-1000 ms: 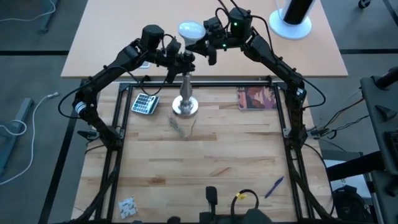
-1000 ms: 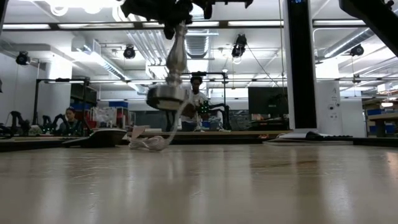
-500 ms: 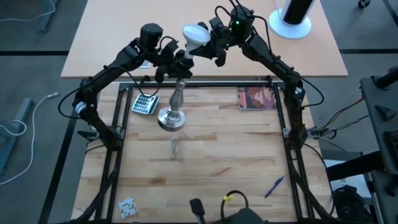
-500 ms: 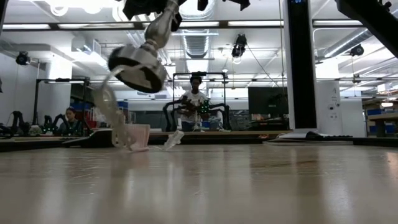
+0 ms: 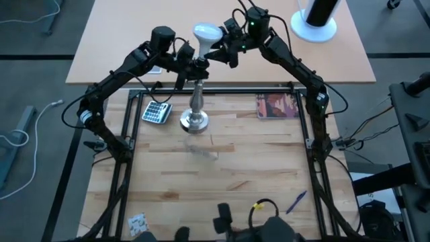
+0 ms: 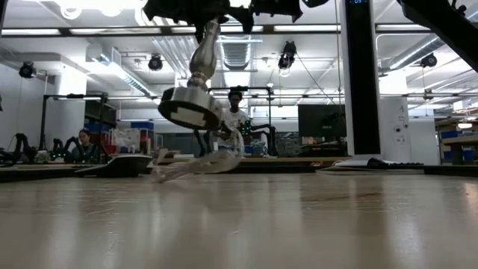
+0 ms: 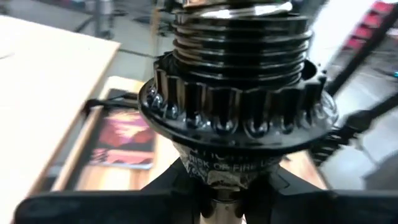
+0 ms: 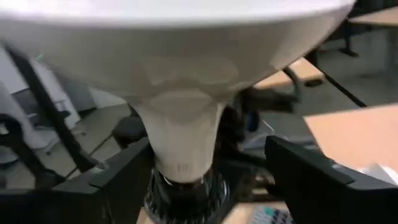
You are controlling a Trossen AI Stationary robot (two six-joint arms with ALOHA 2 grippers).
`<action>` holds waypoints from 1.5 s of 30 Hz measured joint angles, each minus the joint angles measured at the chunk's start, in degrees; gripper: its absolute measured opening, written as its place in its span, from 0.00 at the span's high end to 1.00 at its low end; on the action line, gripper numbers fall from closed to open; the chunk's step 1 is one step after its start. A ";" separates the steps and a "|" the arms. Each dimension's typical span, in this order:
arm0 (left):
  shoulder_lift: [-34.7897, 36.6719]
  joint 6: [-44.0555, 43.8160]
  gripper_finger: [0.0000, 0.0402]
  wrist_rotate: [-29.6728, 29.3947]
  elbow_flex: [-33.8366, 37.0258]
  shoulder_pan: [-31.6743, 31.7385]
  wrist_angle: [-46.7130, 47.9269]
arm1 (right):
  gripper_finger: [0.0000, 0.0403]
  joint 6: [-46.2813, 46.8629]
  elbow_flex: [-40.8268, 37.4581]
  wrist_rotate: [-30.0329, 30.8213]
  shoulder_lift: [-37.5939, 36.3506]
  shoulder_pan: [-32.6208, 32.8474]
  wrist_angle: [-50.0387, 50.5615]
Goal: Screw lightbulb
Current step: Remove the lightbulb from the table lamp
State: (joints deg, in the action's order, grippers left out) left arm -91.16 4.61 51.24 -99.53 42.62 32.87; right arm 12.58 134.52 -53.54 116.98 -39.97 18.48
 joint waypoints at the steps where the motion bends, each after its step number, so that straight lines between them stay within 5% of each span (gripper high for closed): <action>1: 0.04 -0.07 0.84 -1.70 0.00 0.19 0.29 | 0.23 -0.11 0.00 0.36 -0.11 -0.43 0.91; 7: 0.25 1.13 0.77 -17.85 -0.11 0.57 0.56 | 0.27 -2.72 -0.01 0.85 -0.38 -2.76 9.77; 12: 0.25 3.53 0.81 -25.47 -0.11 0.58 -0.09 | 0.33 -3.70 0.00 2.72 -0.50 -3.21 11.18; 17: 0.23 2.81 0.82 -26.00 -0.09 0.43 1.28 | 0.34 -3.67 0.00 2.85 -0.63 -2.97 5.94; 24: 0.17 2.89 0.72 -26.59 -0.09 0.38 0.42 | 0.31 -3.64 0.09 7.29 -0.63 -1.32 0.63; 35: 0.14 1.93 0.78 -26.54 -0.07 -1.55 -3.23 | 0.26 -4.76 0.11 14.17 -0.30 1.38 -2.39; 41: 0.12 1.79 0.79 -26.93 0.02 -2.82 -3.84 | 0.32 -5.54 0.15 15.89 -0.30 1.62 -2.97; 45: 0.08 0.68 0.78 -28.62 0.02 -3.07 -4.22 | 0.44 -4.65 0.15 14.98 -0.30 1.36 -2.97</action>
State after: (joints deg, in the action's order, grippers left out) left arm -91.09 5.29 22.62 -99.50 39.54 28.64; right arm 7.92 134.67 -38.56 116.68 -38.61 15.51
